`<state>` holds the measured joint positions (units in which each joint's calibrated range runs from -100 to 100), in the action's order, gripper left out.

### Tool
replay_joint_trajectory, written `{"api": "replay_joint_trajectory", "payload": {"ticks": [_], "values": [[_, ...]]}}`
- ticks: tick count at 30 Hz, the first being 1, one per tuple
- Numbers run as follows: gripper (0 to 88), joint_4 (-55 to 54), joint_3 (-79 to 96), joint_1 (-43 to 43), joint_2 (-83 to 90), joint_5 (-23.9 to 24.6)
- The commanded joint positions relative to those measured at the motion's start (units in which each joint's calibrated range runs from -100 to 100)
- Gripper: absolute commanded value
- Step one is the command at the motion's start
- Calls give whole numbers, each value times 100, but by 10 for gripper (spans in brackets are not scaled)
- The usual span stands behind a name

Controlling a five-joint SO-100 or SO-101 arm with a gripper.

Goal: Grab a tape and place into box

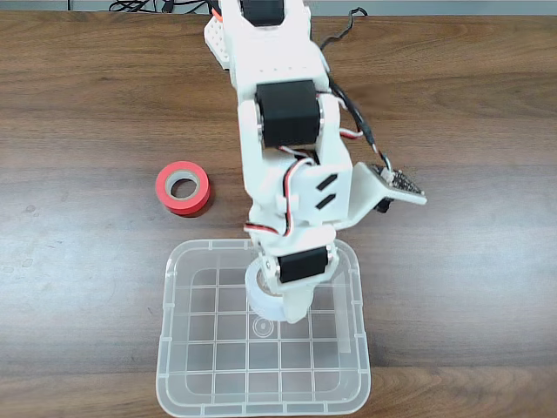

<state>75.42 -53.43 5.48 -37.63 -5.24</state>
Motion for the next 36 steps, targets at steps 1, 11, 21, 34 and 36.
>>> {"api": "replay_joint_trajectory", "payload": {"ticks": [1,11,21,34,36], "values": [[60,-256,-1065,-88,-243,13],[96,-274,-1100,-190,-638,39],[205,232,-1083,-292,-766,39],[199,343,-1170,-292,-630,39],[198,506,-1197,-292,-493,45]]}}
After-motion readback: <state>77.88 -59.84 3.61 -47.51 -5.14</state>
